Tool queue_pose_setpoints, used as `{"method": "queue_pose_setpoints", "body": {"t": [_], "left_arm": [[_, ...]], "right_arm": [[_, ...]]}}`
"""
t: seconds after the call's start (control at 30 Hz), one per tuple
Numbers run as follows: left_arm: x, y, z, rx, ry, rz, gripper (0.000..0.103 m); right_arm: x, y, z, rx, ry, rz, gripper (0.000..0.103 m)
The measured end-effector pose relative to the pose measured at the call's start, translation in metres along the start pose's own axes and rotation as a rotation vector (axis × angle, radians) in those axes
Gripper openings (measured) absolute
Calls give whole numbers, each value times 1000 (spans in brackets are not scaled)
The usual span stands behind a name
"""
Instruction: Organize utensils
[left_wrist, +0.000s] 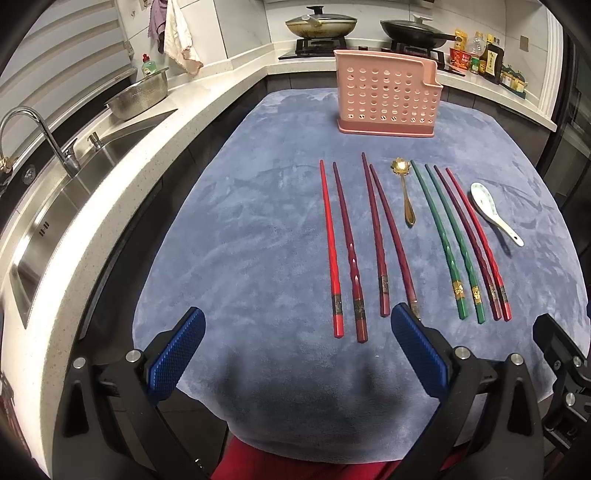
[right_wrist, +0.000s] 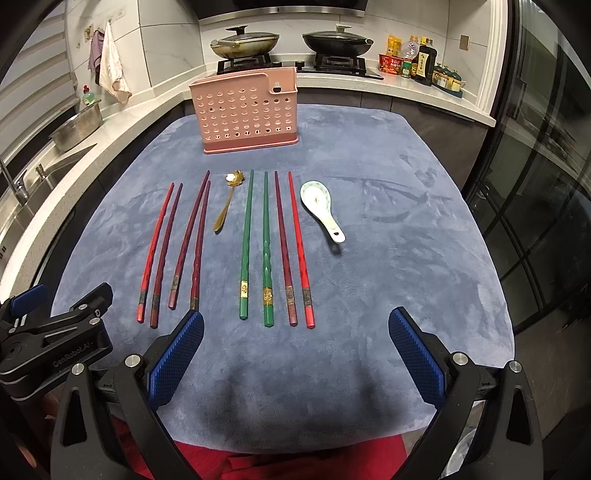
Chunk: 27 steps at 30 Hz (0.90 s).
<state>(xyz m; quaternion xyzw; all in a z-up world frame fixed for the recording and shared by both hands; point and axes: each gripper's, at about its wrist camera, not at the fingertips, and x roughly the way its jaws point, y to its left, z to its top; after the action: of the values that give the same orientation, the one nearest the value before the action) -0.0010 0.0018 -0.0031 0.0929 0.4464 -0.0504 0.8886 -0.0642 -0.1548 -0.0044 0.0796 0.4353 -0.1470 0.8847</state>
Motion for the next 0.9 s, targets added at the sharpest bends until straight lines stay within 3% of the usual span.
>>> {"method": "queue_pose_setpoints", "body": {"t": [0.9], "left_arm": [[-14,2,-1,4,-23,-14,96]], "right_arm": [[-14,2,-1,1,-24,-6,97]]}}
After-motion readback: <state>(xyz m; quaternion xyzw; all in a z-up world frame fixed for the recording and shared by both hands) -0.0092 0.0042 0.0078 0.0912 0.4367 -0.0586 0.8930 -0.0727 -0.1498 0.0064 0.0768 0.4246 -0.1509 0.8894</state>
